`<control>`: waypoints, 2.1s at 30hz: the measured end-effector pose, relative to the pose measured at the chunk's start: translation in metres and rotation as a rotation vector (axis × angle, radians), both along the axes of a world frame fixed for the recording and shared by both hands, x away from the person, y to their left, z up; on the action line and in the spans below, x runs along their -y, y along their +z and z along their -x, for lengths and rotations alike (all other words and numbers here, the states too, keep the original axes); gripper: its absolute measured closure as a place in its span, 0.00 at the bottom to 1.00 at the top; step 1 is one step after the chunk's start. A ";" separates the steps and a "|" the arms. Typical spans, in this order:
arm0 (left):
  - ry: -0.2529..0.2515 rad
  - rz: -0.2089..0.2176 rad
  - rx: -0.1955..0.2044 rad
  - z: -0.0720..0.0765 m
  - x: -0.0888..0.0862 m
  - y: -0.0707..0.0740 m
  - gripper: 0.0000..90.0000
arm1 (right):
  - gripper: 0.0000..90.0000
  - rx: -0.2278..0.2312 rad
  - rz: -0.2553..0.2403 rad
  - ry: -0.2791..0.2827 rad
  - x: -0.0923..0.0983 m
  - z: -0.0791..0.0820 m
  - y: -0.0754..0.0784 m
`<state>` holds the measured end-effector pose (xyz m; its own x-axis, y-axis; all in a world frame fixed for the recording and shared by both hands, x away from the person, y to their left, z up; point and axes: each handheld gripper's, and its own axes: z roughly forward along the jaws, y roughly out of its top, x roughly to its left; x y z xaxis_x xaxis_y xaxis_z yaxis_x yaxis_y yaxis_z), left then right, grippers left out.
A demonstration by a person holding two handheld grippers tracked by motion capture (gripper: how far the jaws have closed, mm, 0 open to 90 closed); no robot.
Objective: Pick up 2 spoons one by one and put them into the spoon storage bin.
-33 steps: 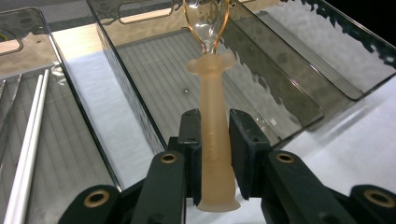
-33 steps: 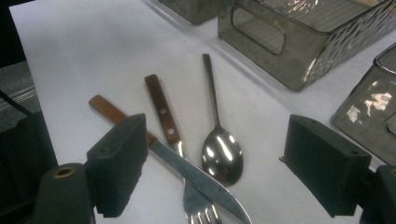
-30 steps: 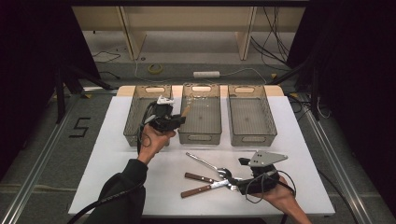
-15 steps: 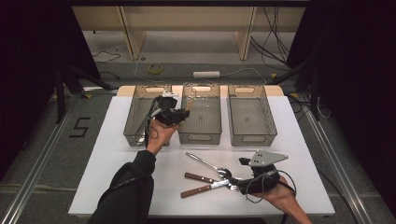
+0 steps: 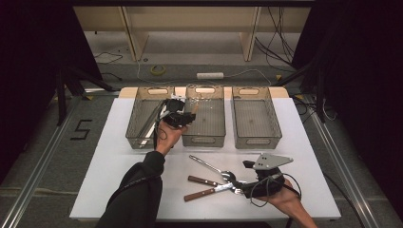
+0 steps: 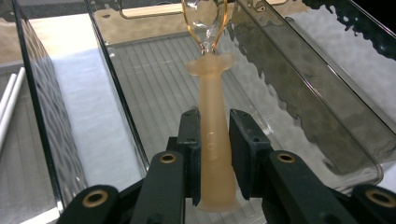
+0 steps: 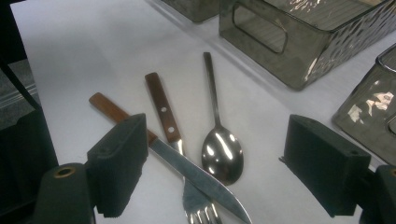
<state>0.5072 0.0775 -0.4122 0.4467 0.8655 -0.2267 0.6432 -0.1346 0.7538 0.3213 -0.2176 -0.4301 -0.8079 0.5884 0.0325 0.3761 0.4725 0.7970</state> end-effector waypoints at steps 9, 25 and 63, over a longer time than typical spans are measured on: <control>0.007 0.024 -0.016 -0.002 0.001 -0.002 0.72 | 0.25 0.000 -0.005 0.000 0.000 0.000 0.001; -0.063 0.070 0.002 0.031 -0.028 0.022 0.37 | 0.25 -0.004 0.002 -0.001 -0.002 0.000 0.000; -0.159 0.064 0.143 0.139 -0.080 0.002 0.22 | 0.51 -0.137 0.161 0.023 -0.049 -0.049 -0.008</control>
